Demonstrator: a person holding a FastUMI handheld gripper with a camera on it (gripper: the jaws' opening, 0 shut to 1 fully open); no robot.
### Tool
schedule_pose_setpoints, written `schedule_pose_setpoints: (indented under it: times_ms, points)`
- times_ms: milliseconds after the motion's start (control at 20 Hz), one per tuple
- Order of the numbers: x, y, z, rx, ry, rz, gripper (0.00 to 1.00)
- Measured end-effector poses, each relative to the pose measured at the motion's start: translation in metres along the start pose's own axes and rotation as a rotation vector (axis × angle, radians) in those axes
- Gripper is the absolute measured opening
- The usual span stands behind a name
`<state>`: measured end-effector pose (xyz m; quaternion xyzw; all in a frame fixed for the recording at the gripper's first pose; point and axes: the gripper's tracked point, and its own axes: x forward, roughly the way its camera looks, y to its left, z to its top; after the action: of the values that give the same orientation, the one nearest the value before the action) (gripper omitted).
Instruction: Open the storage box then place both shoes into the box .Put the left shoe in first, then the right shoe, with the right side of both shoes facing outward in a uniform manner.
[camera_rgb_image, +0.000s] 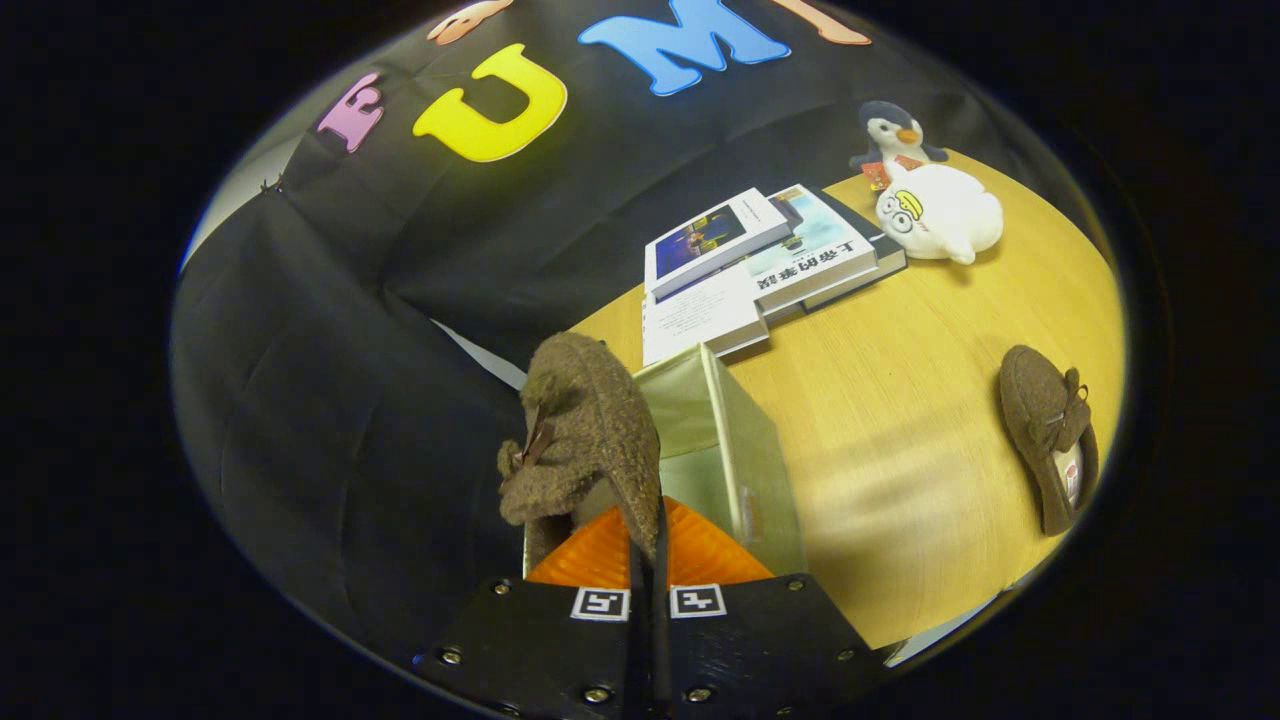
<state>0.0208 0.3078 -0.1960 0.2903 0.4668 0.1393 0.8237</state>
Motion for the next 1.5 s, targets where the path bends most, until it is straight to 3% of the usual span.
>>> schedule_pose_setpoints:
  times_ms: [650, 850, 1000, 1050, 1100, 1150, 1200, 1500]
  points:
    - [0.076, 0.006, -0.069, 0.069, 0.101, -0.129, 0.01]
    - [0.085, 0.001, -0.077, 0.002, 0.119, -0.191, 0.02]
    - [0.087, 0.02, -0.087, -0.032, 0.152, -0.107, 0.22]
    - [0.086, 0.024, -0.09, -0.043, 0.164, -0.081, 0.5]
    - [0.081, 0.027, -0.09, -0.061, 0.17, -0.065, 0.63]
    - [0.077, 0.026, -0.09, -0.084, 0.168, -0.06, 0.93]
    - [0.069, 0.028, -0.087, -0.116, 0.159, -0.057, 0.98]
    - [0.016, 0.032, -0.04, -0.236, 0.045, -0.017, 0.98]
